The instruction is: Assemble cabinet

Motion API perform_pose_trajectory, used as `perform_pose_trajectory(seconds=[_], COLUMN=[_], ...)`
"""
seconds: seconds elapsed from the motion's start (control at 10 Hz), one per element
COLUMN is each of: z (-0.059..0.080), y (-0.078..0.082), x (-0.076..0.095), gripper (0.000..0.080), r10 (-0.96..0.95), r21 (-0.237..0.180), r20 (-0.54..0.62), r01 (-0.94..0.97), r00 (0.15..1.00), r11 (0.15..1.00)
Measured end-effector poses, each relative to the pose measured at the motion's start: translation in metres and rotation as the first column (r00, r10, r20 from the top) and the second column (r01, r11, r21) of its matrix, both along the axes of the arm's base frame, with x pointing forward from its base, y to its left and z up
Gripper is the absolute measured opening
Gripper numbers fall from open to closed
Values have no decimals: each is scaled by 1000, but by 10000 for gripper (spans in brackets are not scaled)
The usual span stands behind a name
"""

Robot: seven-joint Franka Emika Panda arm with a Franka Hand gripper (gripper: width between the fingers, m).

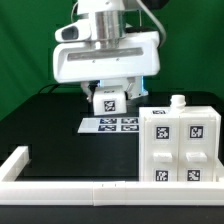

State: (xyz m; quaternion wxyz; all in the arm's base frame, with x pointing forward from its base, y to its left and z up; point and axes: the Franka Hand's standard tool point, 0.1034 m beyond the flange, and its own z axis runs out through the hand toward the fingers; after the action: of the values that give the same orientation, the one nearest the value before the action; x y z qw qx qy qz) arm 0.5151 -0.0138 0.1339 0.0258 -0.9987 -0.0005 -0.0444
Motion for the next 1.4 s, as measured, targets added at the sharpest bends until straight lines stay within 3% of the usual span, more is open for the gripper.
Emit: perform_pose_trajectory(seconds=[0.2, 0.3, 0.9, 1.4], z=[14, 20, 19, 45], y=[33, 42, 42, 68], x=[21, 30, 31, 75], gripper=[544, 544, 544, 544], r10=[-24, -37, -27, -8], r21=[2, 9, 11, 24], r20=[5, -1, -16, 0], r01=[24, 37, 27, 8], r00=[1000, 999, 1000, 1000], r11=[1000, 999, 1000, 1000])
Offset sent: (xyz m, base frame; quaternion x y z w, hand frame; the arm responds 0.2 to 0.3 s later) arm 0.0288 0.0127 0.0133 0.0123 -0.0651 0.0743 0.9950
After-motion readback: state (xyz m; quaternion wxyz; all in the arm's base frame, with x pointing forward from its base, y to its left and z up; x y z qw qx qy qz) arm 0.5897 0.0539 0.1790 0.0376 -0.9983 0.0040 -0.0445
